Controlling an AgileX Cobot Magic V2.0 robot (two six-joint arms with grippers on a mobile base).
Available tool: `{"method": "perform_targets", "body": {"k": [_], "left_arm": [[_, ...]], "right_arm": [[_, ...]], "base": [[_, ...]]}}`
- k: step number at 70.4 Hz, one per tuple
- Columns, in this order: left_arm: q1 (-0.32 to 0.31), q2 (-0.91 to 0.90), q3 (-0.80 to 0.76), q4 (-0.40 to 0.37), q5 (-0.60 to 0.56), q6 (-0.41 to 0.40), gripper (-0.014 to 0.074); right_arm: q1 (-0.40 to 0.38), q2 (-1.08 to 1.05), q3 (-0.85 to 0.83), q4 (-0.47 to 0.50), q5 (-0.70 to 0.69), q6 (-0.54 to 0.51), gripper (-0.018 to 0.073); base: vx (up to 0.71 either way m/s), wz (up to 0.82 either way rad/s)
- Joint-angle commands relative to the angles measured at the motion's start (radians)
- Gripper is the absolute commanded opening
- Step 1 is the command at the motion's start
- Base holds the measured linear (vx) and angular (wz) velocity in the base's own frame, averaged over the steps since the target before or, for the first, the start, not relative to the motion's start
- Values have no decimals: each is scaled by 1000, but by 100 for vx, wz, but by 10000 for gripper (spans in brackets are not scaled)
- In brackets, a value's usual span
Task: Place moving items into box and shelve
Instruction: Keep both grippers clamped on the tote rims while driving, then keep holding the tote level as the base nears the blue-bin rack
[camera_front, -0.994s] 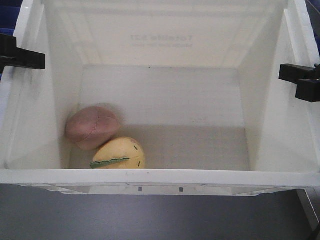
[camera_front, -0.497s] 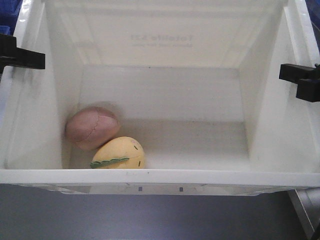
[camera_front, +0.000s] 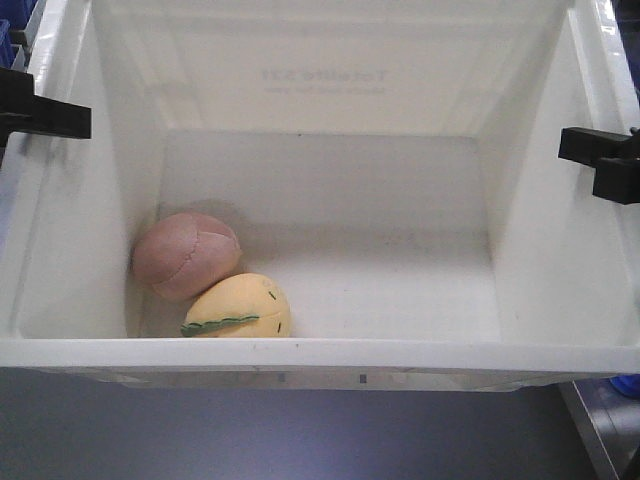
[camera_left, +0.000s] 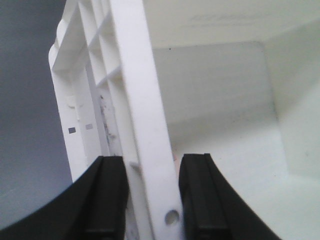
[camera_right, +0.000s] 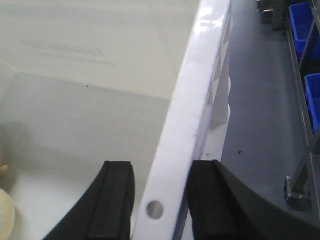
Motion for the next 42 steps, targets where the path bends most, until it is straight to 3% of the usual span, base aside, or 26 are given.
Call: {"method": "perform_targets", "body": {"k": [1, 42], "left_arm": [[-12, -27, -48, -146, -110, 22, -6], [-12, -27, -48, -146, -110, 22, -6]], "right_arm": [[5, -17, -43, 96, -102, -24, -4], [5, -17, -43, 96, -103, -24, -4]], "base": [[47, 6], [47, 13]]}}
